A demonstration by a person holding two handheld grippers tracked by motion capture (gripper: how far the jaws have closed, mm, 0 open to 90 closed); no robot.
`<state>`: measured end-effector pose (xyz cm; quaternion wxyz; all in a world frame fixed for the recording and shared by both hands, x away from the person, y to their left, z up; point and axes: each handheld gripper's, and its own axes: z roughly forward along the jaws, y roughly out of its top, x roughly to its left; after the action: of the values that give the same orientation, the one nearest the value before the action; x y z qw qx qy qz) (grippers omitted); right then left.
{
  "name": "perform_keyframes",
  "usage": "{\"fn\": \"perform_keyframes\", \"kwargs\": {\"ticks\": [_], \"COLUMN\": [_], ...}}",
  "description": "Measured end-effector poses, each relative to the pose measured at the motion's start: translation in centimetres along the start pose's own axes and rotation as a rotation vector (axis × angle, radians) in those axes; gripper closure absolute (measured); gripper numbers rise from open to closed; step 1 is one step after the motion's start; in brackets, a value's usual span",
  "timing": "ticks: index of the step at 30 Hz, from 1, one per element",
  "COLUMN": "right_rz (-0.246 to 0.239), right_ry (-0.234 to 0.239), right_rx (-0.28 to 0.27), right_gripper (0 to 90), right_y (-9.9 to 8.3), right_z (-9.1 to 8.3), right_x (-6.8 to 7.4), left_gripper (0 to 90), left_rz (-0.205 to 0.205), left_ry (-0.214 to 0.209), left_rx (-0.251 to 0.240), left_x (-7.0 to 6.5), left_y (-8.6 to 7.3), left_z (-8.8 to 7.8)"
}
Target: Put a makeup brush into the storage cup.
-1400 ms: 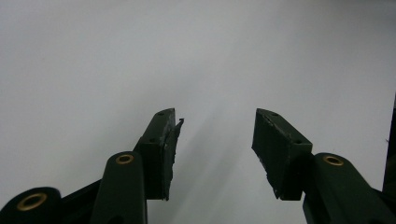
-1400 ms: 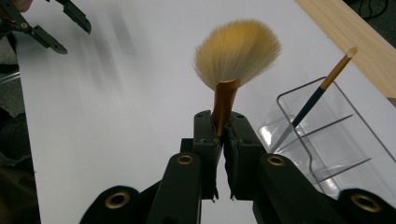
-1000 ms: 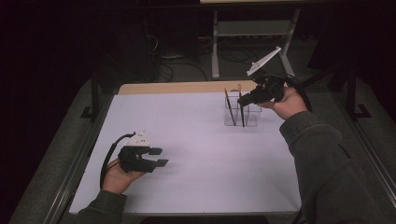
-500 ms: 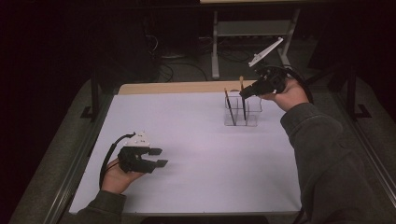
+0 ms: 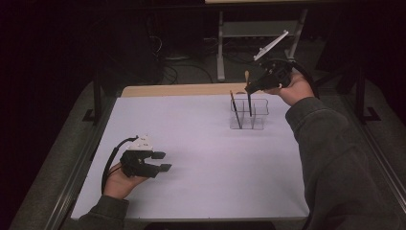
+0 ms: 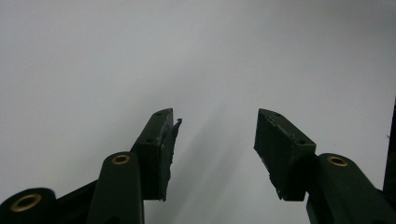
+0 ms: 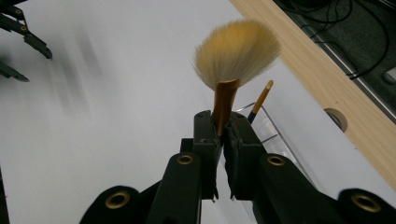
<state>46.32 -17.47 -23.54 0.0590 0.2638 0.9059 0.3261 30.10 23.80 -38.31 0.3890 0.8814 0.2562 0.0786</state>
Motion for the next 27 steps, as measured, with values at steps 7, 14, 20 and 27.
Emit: {"fn": "perform_keyframes", "kwargs": {"ticks": [7,14,20,27], "right_rz": [0.006,0.031,0.061,0.089], "right_ry": [-0.01,-0.028,-0.042,-0.05], "right_rx": [-0.001,-0.004,-0.013,-0.018], "right_gripper": [82.6,82.6,82.5,82.6], "right_y": [0.7,1.1,0.9,0.7], "right_z": [0.2,0.3,0.3,0.7], "right_x": [-0.6,-1.5,-2.8,-3.6], "left_gripper": [46.4,46.1,46.1,45.0], "left_rz": [-0.011,-0.01,-0.012,-0.02], "left_ry": [-0.002,-0.002,0.0,0.003], "left_rx": [-0.005,-0.006,0.0,-0.005], "left_x": [0.1,0.0,0.0,0.1], "left_y": [-0.1,-0.1,-0.1,-0.2], "left_z": [-0.1,0.0,0.1,0.1]}}
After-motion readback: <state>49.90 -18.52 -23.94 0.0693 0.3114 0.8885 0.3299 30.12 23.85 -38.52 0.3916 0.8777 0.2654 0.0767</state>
